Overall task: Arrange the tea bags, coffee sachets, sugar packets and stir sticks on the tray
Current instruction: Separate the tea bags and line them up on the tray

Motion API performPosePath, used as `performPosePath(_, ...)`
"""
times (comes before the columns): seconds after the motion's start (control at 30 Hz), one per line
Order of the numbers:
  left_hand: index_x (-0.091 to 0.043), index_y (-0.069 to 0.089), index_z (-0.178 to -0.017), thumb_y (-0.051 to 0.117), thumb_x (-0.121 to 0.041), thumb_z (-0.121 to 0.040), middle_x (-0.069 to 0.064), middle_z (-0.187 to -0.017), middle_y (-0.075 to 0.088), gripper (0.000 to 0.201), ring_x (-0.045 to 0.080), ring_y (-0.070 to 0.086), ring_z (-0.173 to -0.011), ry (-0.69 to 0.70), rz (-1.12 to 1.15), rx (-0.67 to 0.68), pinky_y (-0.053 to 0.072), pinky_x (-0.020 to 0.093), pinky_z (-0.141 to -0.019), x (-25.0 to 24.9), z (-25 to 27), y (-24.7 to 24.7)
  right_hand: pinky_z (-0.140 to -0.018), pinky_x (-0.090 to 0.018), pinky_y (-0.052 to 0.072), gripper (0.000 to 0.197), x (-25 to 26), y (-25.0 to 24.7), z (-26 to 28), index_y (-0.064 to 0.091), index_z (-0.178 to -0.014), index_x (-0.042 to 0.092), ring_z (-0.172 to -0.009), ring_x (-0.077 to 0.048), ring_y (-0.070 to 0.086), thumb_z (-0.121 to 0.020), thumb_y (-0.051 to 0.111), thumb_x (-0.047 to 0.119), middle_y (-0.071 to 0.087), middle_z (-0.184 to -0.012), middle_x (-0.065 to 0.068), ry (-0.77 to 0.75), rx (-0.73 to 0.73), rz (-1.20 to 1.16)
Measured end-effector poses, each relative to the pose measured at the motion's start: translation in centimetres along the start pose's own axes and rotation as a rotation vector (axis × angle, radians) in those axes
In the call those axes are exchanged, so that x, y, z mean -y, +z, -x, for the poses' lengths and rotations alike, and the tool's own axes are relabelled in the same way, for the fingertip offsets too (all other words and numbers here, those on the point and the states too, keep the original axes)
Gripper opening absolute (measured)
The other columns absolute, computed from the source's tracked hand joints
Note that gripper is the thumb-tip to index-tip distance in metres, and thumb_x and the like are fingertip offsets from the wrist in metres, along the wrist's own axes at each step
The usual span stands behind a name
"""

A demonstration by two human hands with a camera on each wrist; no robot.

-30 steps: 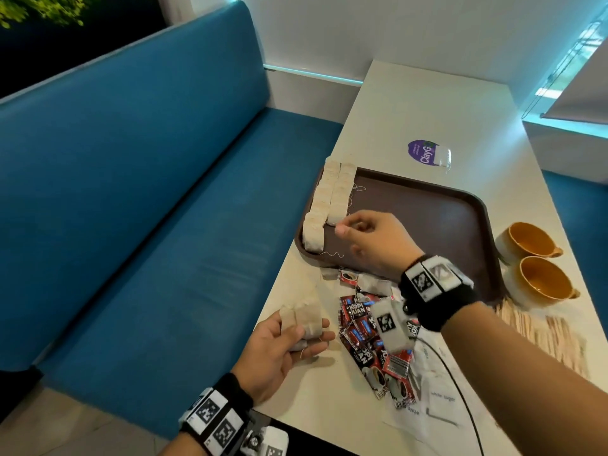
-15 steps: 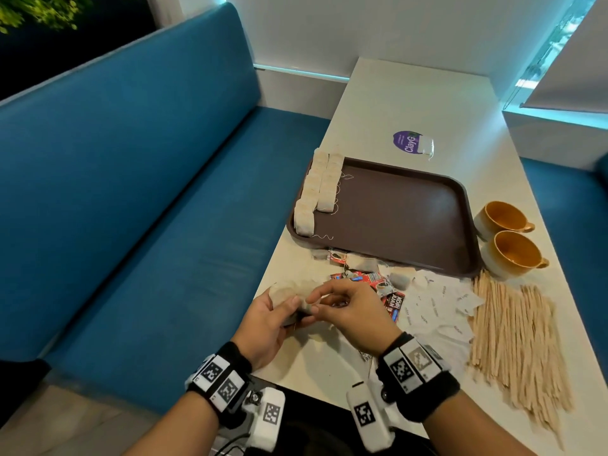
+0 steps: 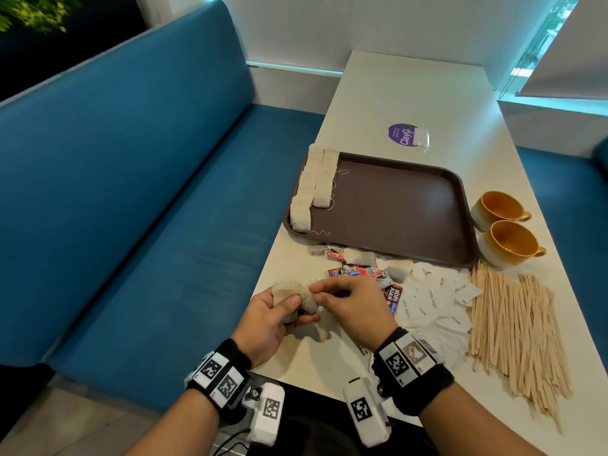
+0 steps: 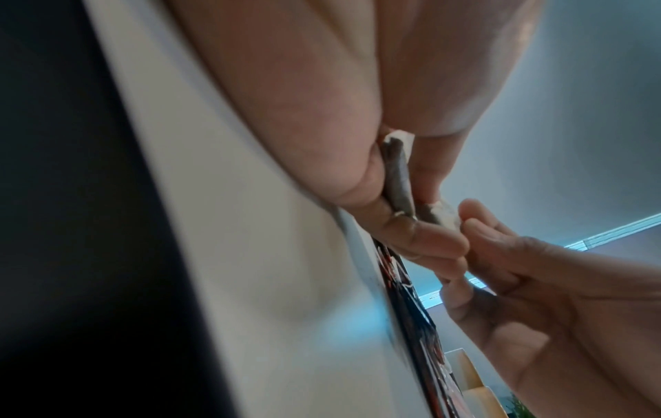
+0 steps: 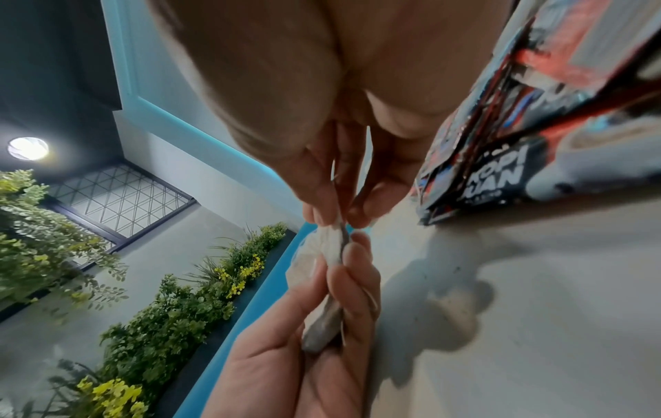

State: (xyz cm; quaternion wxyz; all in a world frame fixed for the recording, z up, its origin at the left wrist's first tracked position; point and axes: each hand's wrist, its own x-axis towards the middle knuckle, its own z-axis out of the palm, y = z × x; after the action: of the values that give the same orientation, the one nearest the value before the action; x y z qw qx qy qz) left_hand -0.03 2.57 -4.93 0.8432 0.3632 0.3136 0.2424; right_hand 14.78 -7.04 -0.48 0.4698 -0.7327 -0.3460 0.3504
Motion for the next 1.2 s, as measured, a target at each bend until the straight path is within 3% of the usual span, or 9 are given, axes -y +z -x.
performPosePath(0.07, 0.011, 0.059, -0.113, 0.064, -0.006, -0.088, 0.025, -0.099, 0.073, 0.030, 0.032, 0.075, -0.082, -0.004, -0.004, -0.007, 0.063, 0.037, -0.074, 0.0, 0.0, -0.1, -0.073, -0.015, 0.054, 0.017, 0.3, -0.3, -0.4, 0.082, -0.090, 0.018, -0.075, -0.002, 0.068, -0.086, 0.077, 0.003, 0.077, -0.080, 0.004, 0.002, -0.014, -0.004)
performPosePath(0.13, 0.011, 0.057, -0.119, 0.067, -0.007, -0.090, 0.028, -0.107, 0.071, 0.035, 0.038, 0.074, -0.088, -0.013, -0.031, -0.007, 0.060, 0.039, -0.073, 0.1, -0.1, -0.4, -0.075, -0.025, 0.059, 0.017, 0.9, -1.0, -1.3, 0.081, -0.089, 0.021, -0.076, -0.008, 0.069, -0.086, 0.077, 0.005, 0.078, -0.081, 0.002, 0.007, -0.041, -0.007)
performPosePath(0.2, 0.010, 0.054, -0.123, 0.056, -0.003, -0.081, 0.030, -0.115, 0.068, 0.044, 0.049, 0.069, -0.101, -0.022, -0.035, 0.010, 0.054, 0.052, -0.085, 0.1, -0.3, -0.7, -0.074, -0.032, 0.061, 0.015, 2.1, -2.2, -2.9, 0.081, -0.091, 0.019, -0.076, -0.015, 0.069, -0.086, 0.078, 0.006, 0.078, -0.085, -0.002, 0.002, -0.072, -0.006)
performPosePath(0.27, 0.012, 0.053, -0.125, 0.046, 0.002, -0.072, 0.034, -0.118, 0.065, 0.055, 0.057, 0.063, -0.108, -0.033, -0.006, 0.020, 0.047, 0.063, -0.098, 0.1, -0.5, -0.8, -0.071, -0.027, 0.062, 0.014, 3.3, -3.8, -5.2, 0.080, -0.095, 0.016, -0.073, -0.010, 0.069, -0.086, 0.079, 0.006, 0.078, -0.088, -0.003, -0.032, -0.108, 0.001)
performPosePath(0.37, 0.013, 0.052, -0.127, 0.043, 0.004, -0.069, 0.037, -0.117, 0.064, 0.060, 0.058, 0.063, -0.109, -0.023, 0.051, 0.024, 0.055, 0.055, -0.095, 0.0, -0.6, -0.7, -0.068, -0.018, 0.056, 0.015, 4.5, -5.7, -9.8, 0.080, -0.093, 0.020, -0.068, -0.003, 0.065, -0.083, 0.082, 0.010, 0.076, -0.083, 0.004, -0.073, -0.176, 0.051)
performPosePath(0.5, 0.011, 0.050, -0.130, 0.046, 0.007, -0.072, 0.039, -0.119, 0.063, 0.058, 0.057, 0.063, -0.110, -0.037, 0.082, 0.050, 0.060, 0.046, -0.090, 0.1, -0.8, -0.8, -0.061, -0.015, 0.051, 0.018, 4.9, -6.5, -15.6, 0.079, -0.095, 0.013, -0.058, -0.003, 0.059, -0.082, 0.080, 0.000, 0.070, -0.082, -0.004, -0.022, -0.176, 0.033)
performPosePath(0.77, 0.005, 0.051, -0.131, 0.052, 0.001, -0.080, 0.031, -0.119, 0.066, 0.051, 0.050, 0.066, -0.110, -0.058, 0.056, 0.061, 0.059, 0.045, -0.085, 0.1, -0.8, -1.0, -0.073, -0.032, 0.062, 0.021, 3.7, -4.8, -21.4, 0.078, -0.088, 0.018, -0.071, -0.019, 0.066, -0.081, 0.080, -0.002, 0.069, -0.078, -0.005, 0.050, 0.111, 0.330)
performPosePath(1.03, 0.003, 0.050, -0.131, 0.052, 0.000, -0.082, 0.030, -0.119, 0.067, 0.049, 0.049, 0.066, -0.111, -0.062, 0.057, 0.067, 0.060, 0.041, -0.085, 0.1, -0.7, -1.1, -0.081, -0.039, 0.063, 0.016, 3.2, -4.5, -24.2, 0.077, -0.081, 0.023, -0.071, -0.015, 0.067, -0.076, 0.087, 0.011, 0.075, -0.085, -0.004, 0.071, -0.022, 0.465)
performPosePath(1.2, 0.003, 0.050, -0.133, 0.050, 0.002, -0.081, 0.031, -0.121, 0.066, 0.051, 0.050, 0.065, -0.112, -0.053, 0.067, 0.094, 0.060, 0.041, -0.087, 0.3, -0.8, -1.2, -0.062, -0.027, 0.057, 0.016, 3.4, -4.7, -24.3, 0.079, -0.086, 0.024, -0.069, -0.013, 0.066, -0.074, 0.091, 0.022, 0.076, -0.085, -0.002, 0.108, 0.030, 0.448)
